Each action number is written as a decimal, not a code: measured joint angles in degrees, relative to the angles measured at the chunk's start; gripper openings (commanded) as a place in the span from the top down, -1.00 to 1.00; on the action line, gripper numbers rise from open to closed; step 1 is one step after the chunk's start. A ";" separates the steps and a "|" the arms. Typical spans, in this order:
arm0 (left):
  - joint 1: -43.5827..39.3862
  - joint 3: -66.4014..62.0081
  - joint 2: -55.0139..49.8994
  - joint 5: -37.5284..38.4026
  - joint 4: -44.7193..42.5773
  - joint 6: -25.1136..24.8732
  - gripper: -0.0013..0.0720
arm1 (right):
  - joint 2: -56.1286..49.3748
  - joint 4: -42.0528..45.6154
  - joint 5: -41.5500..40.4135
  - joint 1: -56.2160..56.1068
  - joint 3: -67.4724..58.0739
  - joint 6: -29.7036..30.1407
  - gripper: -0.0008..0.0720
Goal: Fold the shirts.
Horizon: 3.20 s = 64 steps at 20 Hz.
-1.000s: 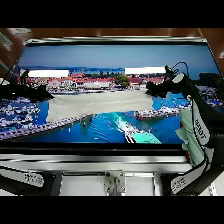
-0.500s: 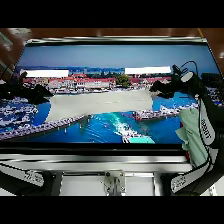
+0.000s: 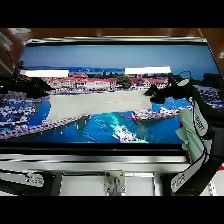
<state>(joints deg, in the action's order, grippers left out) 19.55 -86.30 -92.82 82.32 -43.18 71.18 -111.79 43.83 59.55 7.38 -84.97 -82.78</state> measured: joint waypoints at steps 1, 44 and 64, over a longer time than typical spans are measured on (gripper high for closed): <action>-0.94 0.00 0.11 -0.79 0.46 0.00 -0.56 | -0.44 -0.90 0.09 -0.11 0.04 0.57 0.78; 6.69 2.95 16.98 -10.75 -2.16 0.90 0.85 | 16.26 -3.26 -15.06 -35.52 -0.09 -7.02 0.77; 9.27 2.97 22.16 -7.56 -3.13 -0.42 0.85 | 5.33 -28.61 -5.57 -35.58 -0.13 2.21 -0.59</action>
<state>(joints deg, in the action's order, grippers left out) 28.82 -83.33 -70.65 74.76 -46.30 70.76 -106.45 15.22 53.98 -28.21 -85.10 -80.58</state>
